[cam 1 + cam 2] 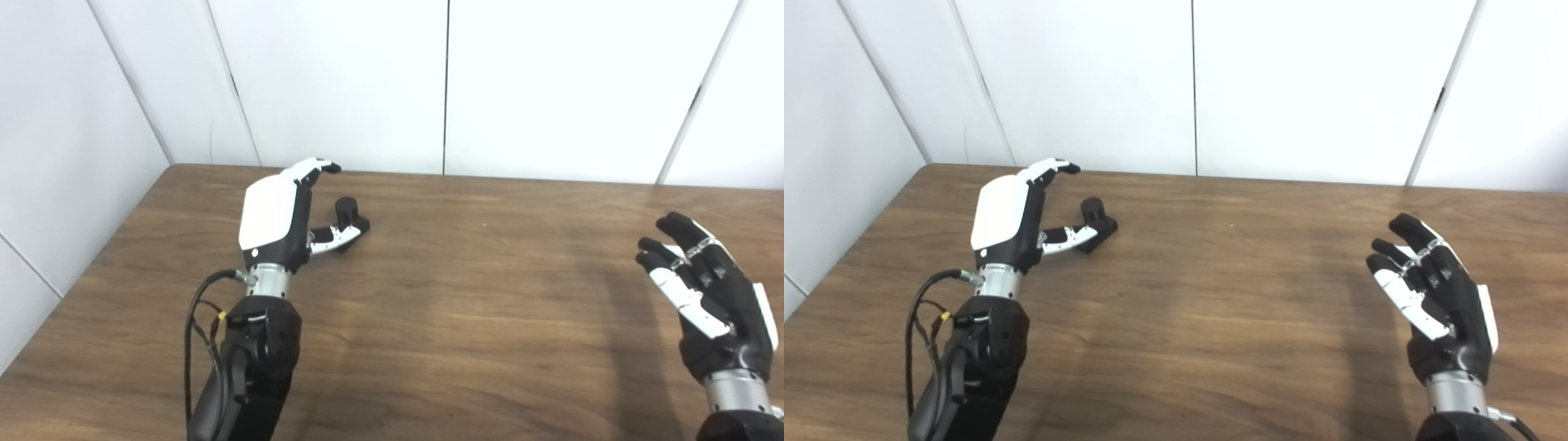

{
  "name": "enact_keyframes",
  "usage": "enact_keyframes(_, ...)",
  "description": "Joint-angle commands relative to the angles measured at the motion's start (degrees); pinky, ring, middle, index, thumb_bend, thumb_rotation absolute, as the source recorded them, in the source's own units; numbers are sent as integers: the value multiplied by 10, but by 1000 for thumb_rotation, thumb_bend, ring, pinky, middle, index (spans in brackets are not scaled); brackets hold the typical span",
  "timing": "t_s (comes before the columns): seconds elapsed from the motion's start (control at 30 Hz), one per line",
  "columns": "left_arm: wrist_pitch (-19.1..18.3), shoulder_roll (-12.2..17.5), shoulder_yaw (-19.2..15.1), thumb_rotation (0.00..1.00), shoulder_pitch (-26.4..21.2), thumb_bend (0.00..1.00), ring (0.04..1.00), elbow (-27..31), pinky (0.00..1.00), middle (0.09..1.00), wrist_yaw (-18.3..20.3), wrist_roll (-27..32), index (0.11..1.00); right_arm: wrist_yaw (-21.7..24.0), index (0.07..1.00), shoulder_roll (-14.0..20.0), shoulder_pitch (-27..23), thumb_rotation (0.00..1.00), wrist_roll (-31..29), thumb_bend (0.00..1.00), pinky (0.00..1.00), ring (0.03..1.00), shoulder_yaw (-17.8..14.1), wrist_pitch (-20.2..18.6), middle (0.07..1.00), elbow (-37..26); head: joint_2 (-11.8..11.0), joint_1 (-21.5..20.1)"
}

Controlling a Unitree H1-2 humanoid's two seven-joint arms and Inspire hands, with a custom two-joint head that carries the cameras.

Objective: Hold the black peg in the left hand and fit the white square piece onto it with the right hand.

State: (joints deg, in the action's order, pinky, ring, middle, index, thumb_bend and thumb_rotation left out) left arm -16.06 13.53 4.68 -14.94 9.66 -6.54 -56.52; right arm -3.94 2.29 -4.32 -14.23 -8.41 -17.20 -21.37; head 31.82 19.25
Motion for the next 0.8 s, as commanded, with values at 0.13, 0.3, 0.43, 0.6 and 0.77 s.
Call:
enact_keyframes(0.13,-28,12,0,368,-38,810,949,-24,890,935,-30,-60,723,4,725,-2,-19,0,0,505,662,683,3,12,791,-25,2,0)
enact_keyframes(0.3,-67,3,-1,397,-52,864,932,-50,886,933,-26,-78,687,4,727,-2,-18,15,-2,508,659,682,3,11,788,-28,3,-1)
enact_keyframes(0.43,-90,0,8,450,-63,888,927,-75,879,934,-22,-88,672,1,720,-4,-17,26,-2,504,692,704,3,8,798,-29,4,0)
enact_keyframes(0.6,-101,0,20,519,-71,897,946,-109,924,954,-15,-80,679,1,722,-7,-15,14,-2,492,676,699,6,8,802,-31,4,-1)
enact_keyframes(0.77,-100,-3,25,559,-76,922,943,-137,919,952,-26,-67,677,0,733,-9,-13,20,1,491,706,703,7,4,811,-35,5,-4)
